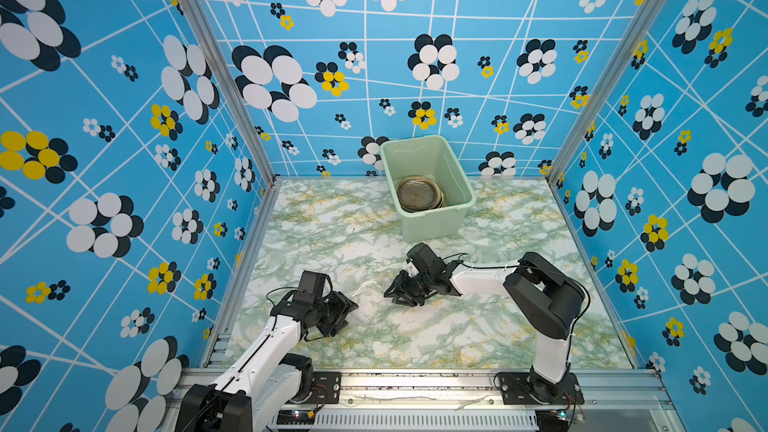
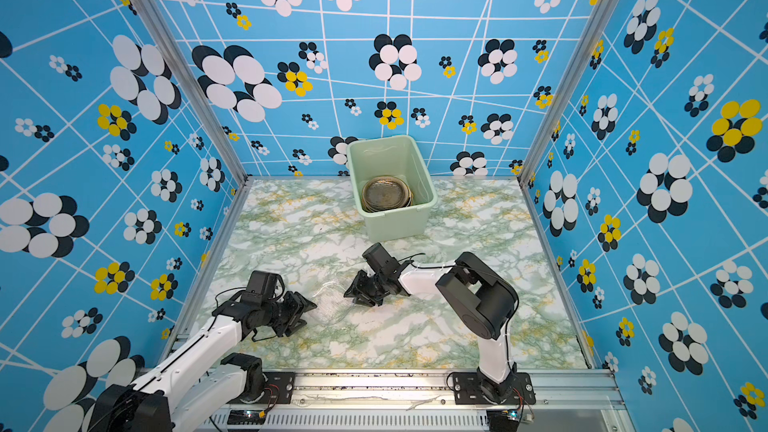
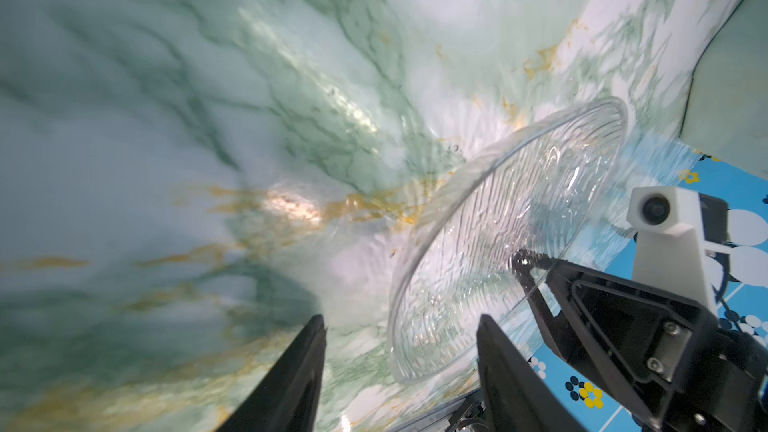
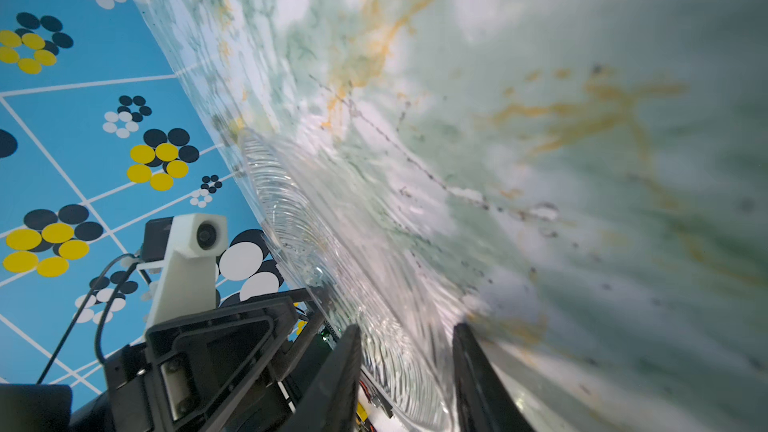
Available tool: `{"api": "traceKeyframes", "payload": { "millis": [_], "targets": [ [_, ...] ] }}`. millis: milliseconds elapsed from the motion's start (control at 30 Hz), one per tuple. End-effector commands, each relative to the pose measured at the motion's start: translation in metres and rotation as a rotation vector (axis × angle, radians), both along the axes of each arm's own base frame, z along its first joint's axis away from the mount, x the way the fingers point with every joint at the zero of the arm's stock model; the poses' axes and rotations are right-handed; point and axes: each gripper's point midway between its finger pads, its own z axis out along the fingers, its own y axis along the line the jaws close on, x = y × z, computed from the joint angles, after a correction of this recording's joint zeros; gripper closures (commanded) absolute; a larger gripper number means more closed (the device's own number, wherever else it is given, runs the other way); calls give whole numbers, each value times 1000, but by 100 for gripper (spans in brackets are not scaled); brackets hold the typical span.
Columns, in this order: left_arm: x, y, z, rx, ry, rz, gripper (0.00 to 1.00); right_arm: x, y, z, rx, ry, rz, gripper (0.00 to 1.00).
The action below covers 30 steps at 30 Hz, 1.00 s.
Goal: Place the plates into the plastic bin on the countertop
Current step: 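Pinch the colourless plate rim with the right gripper while the left gripper braces it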
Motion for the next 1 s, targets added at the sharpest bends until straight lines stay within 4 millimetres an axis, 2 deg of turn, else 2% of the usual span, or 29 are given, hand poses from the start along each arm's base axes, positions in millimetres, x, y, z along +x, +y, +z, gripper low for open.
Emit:
{"api": "traceKeyframes", "payload": {
  "millis": [0, 300, 400, 567, 767, 967],
  "targets": [
    [7, 1, -3, -15, -3, 52, 43, 1, 0, -3, -7, 5, 17, 70],
    [9, -1, -3, -20, -11, 46, 52, 0, 2, 7, -11, -12, 56, 91],
    [10, 0, -3, -16, -19, 45, 60, -1, 3, 11, -5, -14, 58, 95],
    [10, 2, 0, -8, -32, 50, 67, -3, 3, 17, -1, -20, 65, 96],
    [13, 2, 4, -7, -54, 47, 71, -11, 6, 28, -6, -26, 111, 97],
    [15, 0, 6, -10, -57, 31, 83, -15, 11, 44, 5, -50, 139, 96]
  ]
}}
